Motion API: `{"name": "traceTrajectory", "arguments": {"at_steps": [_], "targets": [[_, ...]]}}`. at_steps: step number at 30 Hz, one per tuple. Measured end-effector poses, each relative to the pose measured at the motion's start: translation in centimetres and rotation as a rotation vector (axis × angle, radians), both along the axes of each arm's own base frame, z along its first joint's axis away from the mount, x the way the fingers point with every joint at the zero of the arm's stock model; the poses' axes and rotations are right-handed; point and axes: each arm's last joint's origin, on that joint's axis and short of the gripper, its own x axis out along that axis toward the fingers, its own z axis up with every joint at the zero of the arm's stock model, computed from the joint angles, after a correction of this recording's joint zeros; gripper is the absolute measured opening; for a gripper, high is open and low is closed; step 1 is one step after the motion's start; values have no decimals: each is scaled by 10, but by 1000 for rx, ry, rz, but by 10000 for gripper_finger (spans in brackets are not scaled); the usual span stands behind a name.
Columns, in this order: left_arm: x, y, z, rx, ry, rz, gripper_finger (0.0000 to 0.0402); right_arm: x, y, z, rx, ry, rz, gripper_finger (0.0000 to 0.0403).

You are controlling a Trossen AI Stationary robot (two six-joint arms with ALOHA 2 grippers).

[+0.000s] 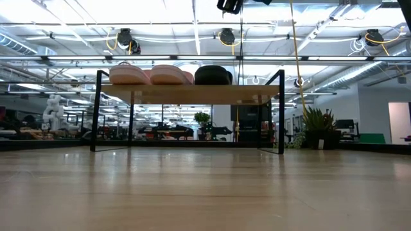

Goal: Pick and place slides into the shelf
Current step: Put the black slides on the shelf

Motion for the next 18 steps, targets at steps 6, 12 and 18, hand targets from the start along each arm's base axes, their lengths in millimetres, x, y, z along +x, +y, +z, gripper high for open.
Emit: {"name": "traceTrajectory", "arguments": {"at_steps": [6, 12, 18], "targets": [[0, 5, -1, 5, 11, 16, 163, 2, 6, 0, -2, 3, 13, 0], [7, 10, -1, -17, -14, 1, 163, 5, 11, 2, -6, -15, 23, 0], [20, 14, -9, -22, 7, 6, 163, 9, 13, 7, 20, -20, 36, 0]]}}
